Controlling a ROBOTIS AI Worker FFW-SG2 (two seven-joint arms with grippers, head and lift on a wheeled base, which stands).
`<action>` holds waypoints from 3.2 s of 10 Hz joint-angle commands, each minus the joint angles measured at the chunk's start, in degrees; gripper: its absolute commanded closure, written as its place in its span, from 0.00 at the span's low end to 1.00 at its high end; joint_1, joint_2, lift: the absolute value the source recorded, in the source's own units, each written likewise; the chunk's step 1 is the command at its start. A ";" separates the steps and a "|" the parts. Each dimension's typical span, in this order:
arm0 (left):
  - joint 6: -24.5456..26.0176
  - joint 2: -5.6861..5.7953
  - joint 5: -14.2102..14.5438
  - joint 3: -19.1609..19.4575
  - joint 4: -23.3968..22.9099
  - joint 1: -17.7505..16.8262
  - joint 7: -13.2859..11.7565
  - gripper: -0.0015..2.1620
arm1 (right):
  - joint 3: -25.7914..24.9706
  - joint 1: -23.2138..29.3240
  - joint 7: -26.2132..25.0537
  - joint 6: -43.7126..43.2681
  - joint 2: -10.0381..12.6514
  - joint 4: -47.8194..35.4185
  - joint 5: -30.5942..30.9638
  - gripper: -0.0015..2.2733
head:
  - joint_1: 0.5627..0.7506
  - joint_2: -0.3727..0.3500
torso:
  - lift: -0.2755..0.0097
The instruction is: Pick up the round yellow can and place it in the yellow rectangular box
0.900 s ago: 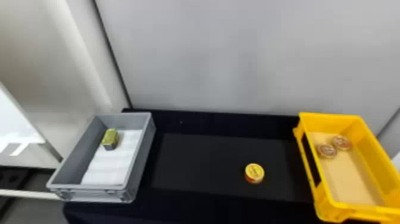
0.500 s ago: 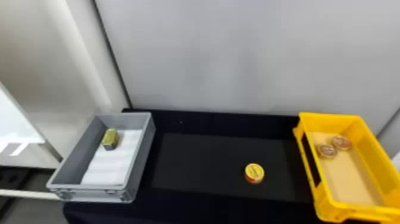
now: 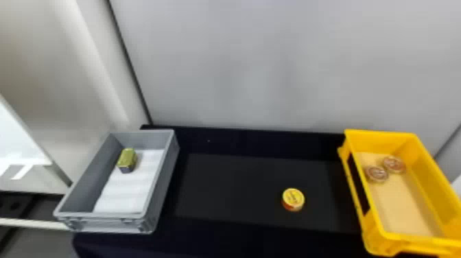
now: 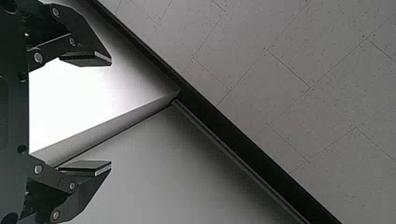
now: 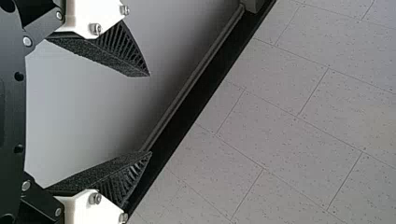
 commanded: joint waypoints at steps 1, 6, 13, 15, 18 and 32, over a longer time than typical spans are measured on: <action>0.00 0.00 0.00 0.00 0.00 0.09 0.06 0.21 | 0.17 0.31 0.03 1.55 -0.05 0.48 -1.90 0.11 | 0.91 0.64 | 0.97; 0.09 -0.09 0.00 -0.61 0.00 -0.79 0.06 0.21 | 3.07 -5.31 6.27 28.28 4.96 6.80 -15.88 0.11 | 0.91 0.64 | 0.97; 0.36 -0.62 0.09 -2.37 0.18 -1.93 0.24 0.21 | 8.96 -8.92 21.83 45.52 11.38 33.43 -23.70 0.12 | 0.91 0.64 | 0.97; 0.36 -0.70 0.09 -3.43 0.44 -2.64 0.24 0.21 | 10.55 -6.98 24.56 45.43 13.22 41.17 -23.79 0.12 | 0.91 0.64 | 0.97; 0.09 -1.14 0.09 -4.40 0.97 -3.08 0.24 0.21 | 14.06 -4.26 28.07 44.64 15.95 51.80 -20.36 0.12 | 0.91 0.64 | 0.97; -1.67 -2.55 0.09 -5.45 2.37 -3.34 0.24 0.21 | 18.11 6.73 36.34 42.88 24.83 71.84 -7.35 0.12 | 0.91 0.64 | 0.97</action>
